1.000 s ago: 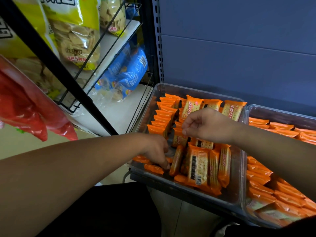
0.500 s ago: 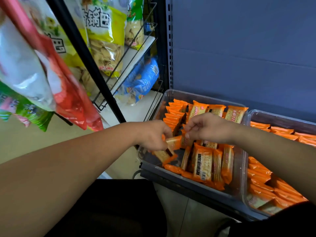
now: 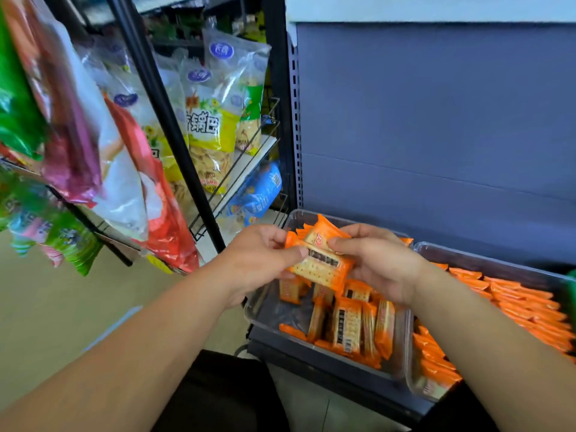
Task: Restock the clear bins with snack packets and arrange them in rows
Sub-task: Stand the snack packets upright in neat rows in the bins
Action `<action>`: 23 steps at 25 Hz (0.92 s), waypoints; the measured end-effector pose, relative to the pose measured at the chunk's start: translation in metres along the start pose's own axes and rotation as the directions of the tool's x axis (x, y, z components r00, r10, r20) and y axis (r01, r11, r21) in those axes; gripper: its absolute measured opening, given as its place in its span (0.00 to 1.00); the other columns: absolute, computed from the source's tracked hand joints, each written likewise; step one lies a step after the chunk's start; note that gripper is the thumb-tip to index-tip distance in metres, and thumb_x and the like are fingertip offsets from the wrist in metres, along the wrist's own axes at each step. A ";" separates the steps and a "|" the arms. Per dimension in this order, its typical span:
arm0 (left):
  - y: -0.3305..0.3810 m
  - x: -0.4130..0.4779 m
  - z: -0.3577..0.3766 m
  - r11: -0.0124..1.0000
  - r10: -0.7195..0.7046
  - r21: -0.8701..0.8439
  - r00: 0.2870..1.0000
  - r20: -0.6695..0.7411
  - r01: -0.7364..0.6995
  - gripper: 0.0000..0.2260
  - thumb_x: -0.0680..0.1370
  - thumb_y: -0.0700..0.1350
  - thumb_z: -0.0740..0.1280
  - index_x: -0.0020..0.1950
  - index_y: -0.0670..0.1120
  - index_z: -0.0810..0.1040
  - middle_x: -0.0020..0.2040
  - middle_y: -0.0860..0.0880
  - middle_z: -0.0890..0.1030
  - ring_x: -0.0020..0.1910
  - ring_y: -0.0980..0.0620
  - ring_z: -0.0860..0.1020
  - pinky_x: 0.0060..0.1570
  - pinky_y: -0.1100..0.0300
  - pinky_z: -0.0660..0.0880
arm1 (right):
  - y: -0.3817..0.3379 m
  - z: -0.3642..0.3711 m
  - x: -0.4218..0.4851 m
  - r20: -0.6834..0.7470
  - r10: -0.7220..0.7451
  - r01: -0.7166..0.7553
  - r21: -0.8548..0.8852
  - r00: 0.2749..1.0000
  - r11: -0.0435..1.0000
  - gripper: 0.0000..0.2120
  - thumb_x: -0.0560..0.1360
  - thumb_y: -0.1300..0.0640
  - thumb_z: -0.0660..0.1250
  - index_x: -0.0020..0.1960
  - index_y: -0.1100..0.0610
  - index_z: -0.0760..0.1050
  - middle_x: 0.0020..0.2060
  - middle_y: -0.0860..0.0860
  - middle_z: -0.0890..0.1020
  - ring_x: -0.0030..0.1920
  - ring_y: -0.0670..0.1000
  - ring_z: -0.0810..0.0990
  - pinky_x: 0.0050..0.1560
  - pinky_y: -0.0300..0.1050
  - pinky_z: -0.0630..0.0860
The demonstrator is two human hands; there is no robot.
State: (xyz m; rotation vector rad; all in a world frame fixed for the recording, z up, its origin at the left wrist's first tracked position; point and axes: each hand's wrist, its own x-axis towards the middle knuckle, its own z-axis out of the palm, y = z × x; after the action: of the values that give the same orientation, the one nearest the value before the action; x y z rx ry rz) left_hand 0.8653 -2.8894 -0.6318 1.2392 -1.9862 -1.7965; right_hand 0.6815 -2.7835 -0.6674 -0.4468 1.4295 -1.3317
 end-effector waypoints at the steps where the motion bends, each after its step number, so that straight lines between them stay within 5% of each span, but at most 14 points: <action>1: 0.002 -0.003 -0.001 1.000 0.014 0.022 1.000 -0.023 -0.013 0.05 0.79 0.42 0.75 0.53 0.42 0.84 0.49 0.43 0.88 0.46 0.51 0.87 0.46 0.59 0.84 | 0.001 0.000 -0.005 -0.050 -0.035 0.034 -0.004 0.998 0.999 0.10 0.79 0.63 0.73 0.60 0.59 0.78 0.50 0.58 0.88 0.51 0.57 0.88 0.49 0.56 0.84; 7: 0.010 0.008 -0.008 0.905 0.178 0.395 0.984 -0.016 -0.157 0.06 0.82 0.50 0.71 0.51 0.48 0.80 0.45 0.46 0.83 0.32 0.54 0.82 0.32 0.63 0.75 | 0.000 -0.016 0.000 -0.279 -0.195 0.121 -0.261 0.940 0.958 0.09 0.78 0.53 0.75 0.56 0.53 0.80 0.45 0.55 0.84 0.41 0.55 0.82 0.42 0.50 0.83; 10: 0.016 0.019 -0.007 0.945 0.202 0.252 0.978 0.053 -0.209 0.03 0.80 0.44 0.74 0.53 0.49 0.83 0.50 0.47 0.84 0.42 0.50 0.87 0.47 0.53 0.85 | -0.004 -0.021 0.016 -0.250 -0.187 0.108 -0.299 0.950 0.948 0.09 0.77 0.51 0.76 0.54 0.53 0.81 0.45 0.55 0.85 0.40 0.51 0.82 0.38 0.46 0.80; 13: 0.015 0.030 -0.015 0.975 0.139 0.164 0.988 0.071 -0.149 0.11 0.71 0.49 0.82 0.52 0.53 0.87 0.50 0.53 0.87 0.52 0.53 0.86 0.60 0.53 0.81 | -0.005 -0.031 0.031 -0.248 -0.183 0.098 -0.320 0.951 0.942 0.08 0.77 0.52 0.76 0.53 0.54 0.80 0.42 0.53 0.84 0.36 0.48 0.82 0.33 0.42 0.78; 15: 0.012 0.041 -0.017 0.987 0.126 0.098 0.992 -0.020 -0.124 0.12 0.69 0.52 0.82 0.47 0.50 0.87 0.49 0.54 0.88 0.53 0.52 0.86 0.58 0.54 0.82 | -0.001 -0.042 0.041 -0.262 -0.145 0.067 -0.284 0.954 0.956 0.09 0.77 0.53 0.76 0.53 0.53 0.79 0.44 0.53 0.86 0.40 0.51 0.85 0.36 0.44 0.80; 18: 0.005 0.056 -0.019 0.989 0.132 0.086 0.981 -0.144 -0.120 0.10 0.71 0.39 0.81 0.48 0.48 0.85 0.47 0.49 0.88 0.47 0.47 0.87 0.51 0.53 0.84 | 0.007 -0.050 0.048 -0.230 -0.039 0.001 -0.165 0.972 0.986 0.11 0.78 0.54 0.75 0.57 0.54 0.77 0.50 0.57 0.88 0.51 0.59 0.88 0.52 0.57 0.84; 23: 0.003 0.064 -0.017 0.988 0.150 -0.030 0.987 -0.064 -0.152 0.18 0.73 0.33 0.78 0.58 0.50 0.83 0.57 0.51 0.84 0.48 0.56 0.86 0.44 0.65 0.80 | 0.007 -0.044 0.049 -0.133 -0.007 0.016 0.070 0.991 0.997 0.08 0.81 0.61 0.70 0.60 0.59 0.77 0.54 0.63 0.86 0.55 0.64 0.87 0.58 0.64 0.83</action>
State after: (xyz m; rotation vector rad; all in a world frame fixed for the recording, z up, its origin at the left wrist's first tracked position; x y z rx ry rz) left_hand 0.8341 -2.9448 -0.6487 1.0883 -1.9504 -1.6928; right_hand 0.6294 -2.8013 -0.7036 -0.3250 1.4843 -1.4394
